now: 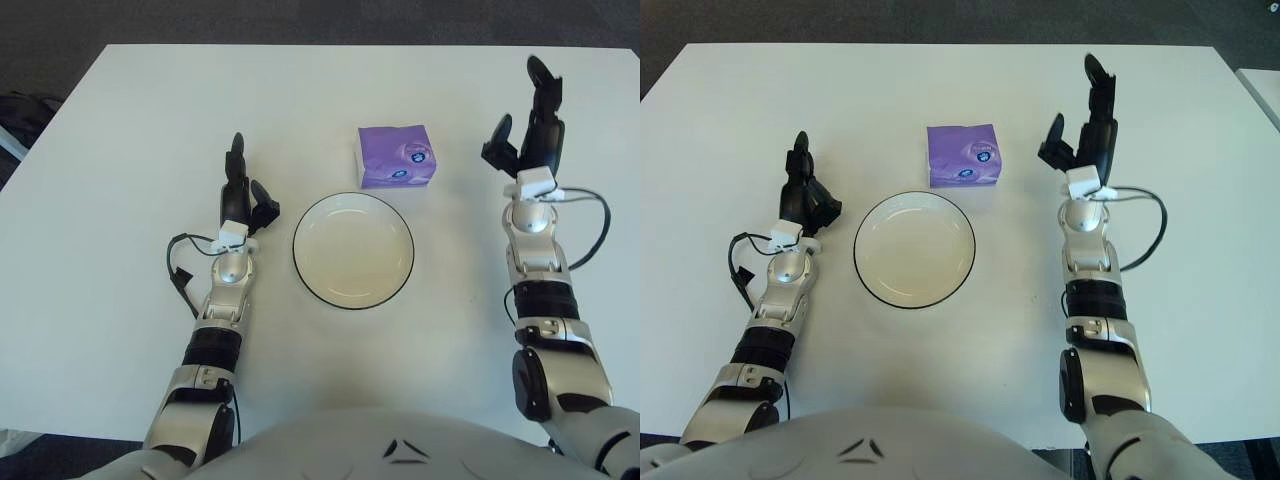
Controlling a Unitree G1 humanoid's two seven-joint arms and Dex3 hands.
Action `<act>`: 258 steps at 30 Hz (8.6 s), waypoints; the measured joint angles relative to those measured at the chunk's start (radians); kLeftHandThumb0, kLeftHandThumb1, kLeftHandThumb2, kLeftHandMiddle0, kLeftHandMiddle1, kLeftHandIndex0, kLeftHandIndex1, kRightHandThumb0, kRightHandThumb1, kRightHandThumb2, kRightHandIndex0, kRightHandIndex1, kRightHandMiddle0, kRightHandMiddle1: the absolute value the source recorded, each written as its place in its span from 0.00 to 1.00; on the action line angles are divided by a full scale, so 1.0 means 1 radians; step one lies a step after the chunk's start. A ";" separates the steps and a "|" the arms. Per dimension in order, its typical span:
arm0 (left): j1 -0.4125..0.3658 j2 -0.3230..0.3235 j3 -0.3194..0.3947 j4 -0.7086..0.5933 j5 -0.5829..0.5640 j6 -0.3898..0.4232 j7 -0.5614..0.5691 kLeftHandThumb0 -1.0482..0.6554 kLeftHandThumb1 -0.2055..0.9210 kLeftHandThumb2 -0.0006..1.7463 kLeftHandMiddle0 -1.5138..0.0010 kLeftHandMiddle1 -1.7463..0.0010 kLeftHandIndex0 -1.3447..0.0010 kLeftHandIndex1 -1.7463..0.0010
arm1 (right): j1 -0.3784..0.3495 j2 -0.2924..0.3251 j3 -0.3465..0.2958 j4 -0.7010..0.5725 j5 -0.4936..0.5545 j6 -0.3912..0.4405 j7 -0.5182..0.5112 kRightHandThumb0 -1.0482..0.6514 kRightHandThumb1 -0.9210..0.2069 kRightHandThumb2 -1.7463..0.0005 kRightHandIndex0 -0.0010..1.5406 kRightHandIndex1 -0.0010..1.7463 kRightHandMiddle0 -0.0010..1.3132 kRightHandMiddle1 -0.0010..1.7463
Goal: Put the tissue paper into the plate.
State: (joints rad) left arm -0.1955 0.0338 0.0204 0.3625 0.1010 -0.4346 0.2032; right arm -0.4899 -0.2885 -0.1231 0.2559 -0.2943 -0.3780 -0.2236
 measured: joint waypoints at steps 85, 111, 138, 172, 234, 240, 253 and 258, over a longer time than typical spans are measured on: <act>-0.030 0.001 -0.016 0.023 0.004 0.084 0.011 0.11 1.00 0.69 0.96 1.00 1.00 0.88 | -0.364 -0.311 0.530 0.241 -0.570 -0.154 0.237 0.00 0.00 0.69 0.00 0.00 0.00 0.00; -0.044 0.001 -0.015 0.044 0.002 0.068 0.015 0.11 1.00 0.68 0.96 1.00 1.00 0.88 | -0.404 -0.265 0.597 0.408 -0.588 -0.175 0.196 0.00 0.00 0.71 0.00 0.00 0.00 0.00; -0.036 0.004 -0.015 0.028 0.001 0.074 0.010 0.11 1.00 0.69 0.97 1.00 1.00 0.89 | -0.441 -0.227 0.658 0.516 -0.590 -0.154 0.180 0.00 0.00 0.72 0.00 0.00 0.00 0.00; -0.018 0.003 -0.021 0.007 0.005 0.090 0.011 0.11 1.00 0.69 0.96 1.00 1.00 0.88 | -0.501 -0.198 0.745 0.596 -0.589 -0.106 0.216 0.00 0.00 0.74 0.00 0.00 0.00 0.00; -0.004 -0.006 -0.023 -0.006 0.028 0.101 0.011 0.10 1.00 0.71 0.97 1.00 1.00 0.91 | -0.443 -0.066 0.600 0.739 -0.344 -0.129 -0.041 0.62 0.71 0.11 0.86 1.00 0.86 1.00; -0.004 -0.006 -0.023 -0.006 0.028 0.101 0.011 0.10 1.00 0.71 0.97 1.00 1.00 0.91 | -0.439 -0.061 0.587 0.749 -0.336 -0.158 -0.056 0.63 0.72 0.10 0.87 1.00 0.88 1.00; -0.005 -0.005 -0.025 -0.006 0.033 0.102 0.012 0.10 1.00 0.71 0.97 1.00 1.00 0.89 | -0.430 -0.056 0.580 0.741 -0.325 -0.161 -0.097 0.61 0.69 0.14 0.87 1.00 0.85 1.00; -0.006 -0.004 -0.024 -0.004 0.033 0.101 0.015 0.10 1.00 0.70 0.96 1.00 1.00 0.88 | -0.430 -0.056 0.578 0.733 -0.327 -0.144 -0.130 0.61 0.68 0.14 0.87 1.00 0.86 1.00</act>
State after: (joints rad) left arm -0.2011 0.0293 -0.0041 0.3584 0.1343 -0.3333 0.2180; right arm -0.9202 -0.3440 0.4547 0.9893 -0.6213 -0.5222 -0.3538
